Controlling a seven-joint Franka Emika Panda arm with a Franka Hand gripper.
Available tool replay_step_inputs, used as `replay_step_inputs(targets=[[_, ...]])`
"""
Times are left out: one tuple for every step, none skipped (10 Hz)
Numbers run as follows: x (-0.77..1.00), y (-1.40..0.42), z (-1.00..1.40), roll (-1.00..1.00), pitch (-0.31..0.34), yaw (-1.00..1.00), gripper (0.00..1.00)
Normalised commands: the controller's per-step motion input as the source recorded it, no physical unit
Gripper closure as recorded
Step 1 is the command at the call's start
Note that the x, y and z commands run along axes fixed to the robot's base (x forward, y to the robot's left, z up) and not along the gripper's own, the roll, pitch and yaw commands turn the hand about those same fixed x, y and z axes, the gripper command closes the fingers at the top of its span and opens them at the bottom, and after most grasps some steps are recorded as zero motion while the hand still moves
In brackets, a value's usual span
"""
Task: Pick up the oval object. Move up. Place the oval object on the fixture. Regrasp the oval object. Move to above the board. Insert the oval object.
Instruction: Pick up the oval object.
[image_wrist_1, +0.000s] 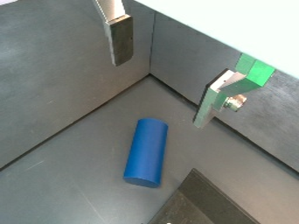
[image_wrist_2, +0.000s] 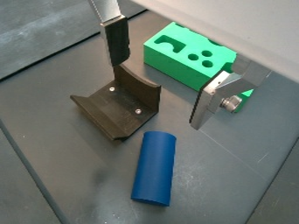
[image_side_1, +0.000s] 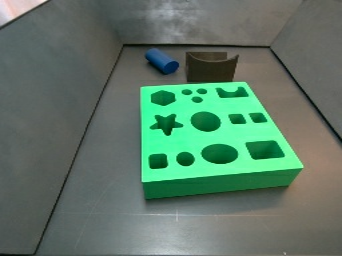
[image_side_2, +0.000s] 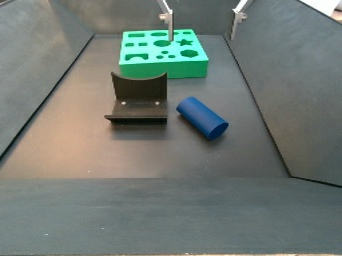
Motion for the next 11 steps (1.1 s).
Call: replay_step_inputs(targets=[[0.0, 0.0, -0.07, 0.01, -0.066, 0.05, 0.0], [-0.04, -0.16, -0.62, 0.0, -0.229, 0.63, 0.0], [0.0, -0.19, -0.7, 0.0, -0.191, 0.76, 0.0], [0.11, -0.2, -0.8, 0.0, -0.131, 0.66, 0.0], [0.19, 0.0, -0.83, -0.01, -0.09, 0.66, 0.0], [0.26, 0.0, -0.98, 0.0, -0.044, 0.56, 0.0], [0.25, 0.0, -1.0, 0.0, -0.051, 0.56, 0.0], [0.14, 0.0, -1.0, 0.0, -0.059, 0.48, 0.0], [0.01, -0.02, -1.0, 0.0, -0.074, 0.37, 0.0], [0.0, -0.01, -1.0, 0.02, -0.083, 0.37, 0.0], [-0.01, 0.0, -1.0, 0.04, -0.084, 0.37, 0.0]])
